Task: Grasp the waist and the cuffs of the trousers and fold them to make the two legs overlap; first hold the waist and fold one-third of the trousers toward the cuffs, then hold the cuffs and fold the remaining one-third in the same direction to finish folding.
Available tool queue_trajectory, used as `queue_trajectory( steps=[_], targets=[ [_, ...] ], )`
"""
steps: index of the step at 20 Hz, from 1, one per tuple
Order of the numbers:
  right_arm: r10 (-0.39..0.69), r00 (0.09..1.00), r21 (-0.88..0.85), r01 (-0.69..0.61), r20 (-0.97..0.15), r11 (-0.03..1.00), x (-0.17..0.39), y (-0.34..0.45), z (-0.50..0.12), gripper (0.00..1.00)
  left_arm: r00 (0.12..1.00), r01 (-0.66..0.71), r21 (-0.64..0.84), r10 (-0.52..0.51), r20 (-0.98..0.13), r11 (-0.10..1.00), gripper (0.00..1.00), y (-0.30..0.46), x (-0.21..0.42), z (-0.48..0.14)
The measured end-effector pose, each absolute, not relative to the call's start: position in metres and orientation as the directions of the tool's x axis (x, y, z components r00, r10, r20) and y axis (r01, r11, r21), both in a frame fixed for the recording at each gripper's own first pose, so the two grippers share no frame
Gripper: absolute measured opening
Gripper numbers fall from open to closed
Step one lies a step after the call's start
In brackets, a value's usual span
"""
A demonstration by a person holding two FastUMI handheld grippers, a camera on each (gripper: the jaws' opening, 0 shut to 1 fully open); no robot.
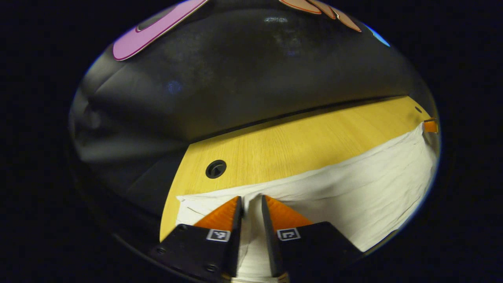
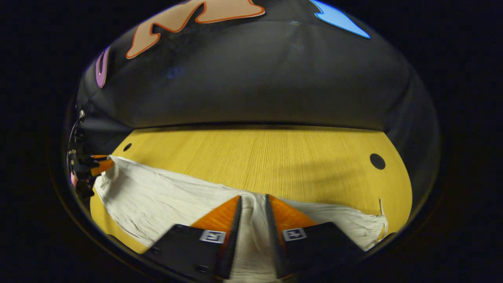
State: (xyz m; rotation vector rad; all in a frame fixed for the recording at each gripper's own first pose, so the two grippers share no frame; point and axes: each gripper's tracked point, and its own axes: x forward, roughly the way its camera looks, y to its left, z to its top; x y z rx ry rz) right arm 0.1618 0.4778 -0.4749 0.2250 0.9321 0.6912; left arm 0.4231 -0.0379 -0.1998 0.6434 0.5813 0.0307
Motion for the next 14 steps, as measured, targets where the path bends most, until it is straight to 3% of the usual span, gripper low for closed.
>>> queue_trajectory(
  steps=[2, 3, 6, 7, 9, 10, 12, 14],
  targets=[
    [0.645, 0.421, 0.477, -0.442, -0.637, 0.76, 0.169, 0.472, -0.47, 0.99, 0.863, 0.141, 0.528, 0.157, -0.48, 0.837, 0.71, -0.066, 0.422, -0.195],
    [0.648, 0.433, 0.476, -0.446, -0.626, 0.758, 0.172, 0.468, -0.464, 0.96, 0.876, 0.129, 0.52, 0.149, -0.459, 0.844, 0.9, -0.073, 0.42, -0.192],
    [0.628, 0.486, 0.459, -0.43, -0.608, 0.777, 0.18, 0.435, -0.44, 0.92, 0.905, 0.131, 0.448, 0.078, -0.418, 0.884, 0.92, -0.096, 0.417, -0.173],
    [0.619, 0.504, 0.457, -0.418, -0.602, 0.785, 0.182, 0.42, -0.431, 0.97, 0.905, 0.15, 0.417, 0.045, -0.422, 0.897, 0.92, -0.106, 0.41, -0.167],
    [0.592, 0.546, 0.453, -0.382, -0.593, 0.806, 0.185, 0.381, -0.417, 0.92, 0.913, 0.158, 0.371, 0.008, -0.409, 0.915, 0.92, -0.121, 0.395, -0.152],
    [0.569, 0.566, 0.447, -0.355, -0.597, 0.821, 0.185, 0.359, -0.413, 0.96, 0.919, 0.157, 0.359, -0.003, -0.395, 0.92, 0.92, -0.128, 0.386, -0.144],
    [0.504, 0.602, 0.399, -0.312, -0.62, 0.862, 0.183, 0.315, -0.415, 0.92, 0.933, 0.161, 0.365, -0.021, -0.36, 0.917, 0.92, -0.137, 0.372, -0.125],
    [0.451, 0.608, 0.365, -0.269, -0.654, 0.891, 0.173, 0.278, -0.427, 0.96, 0.944, 0.165, 0.394, -0.029, -0.328, 0.904, 0.92, -0.145, 0.354, -0.112]
  ],
)
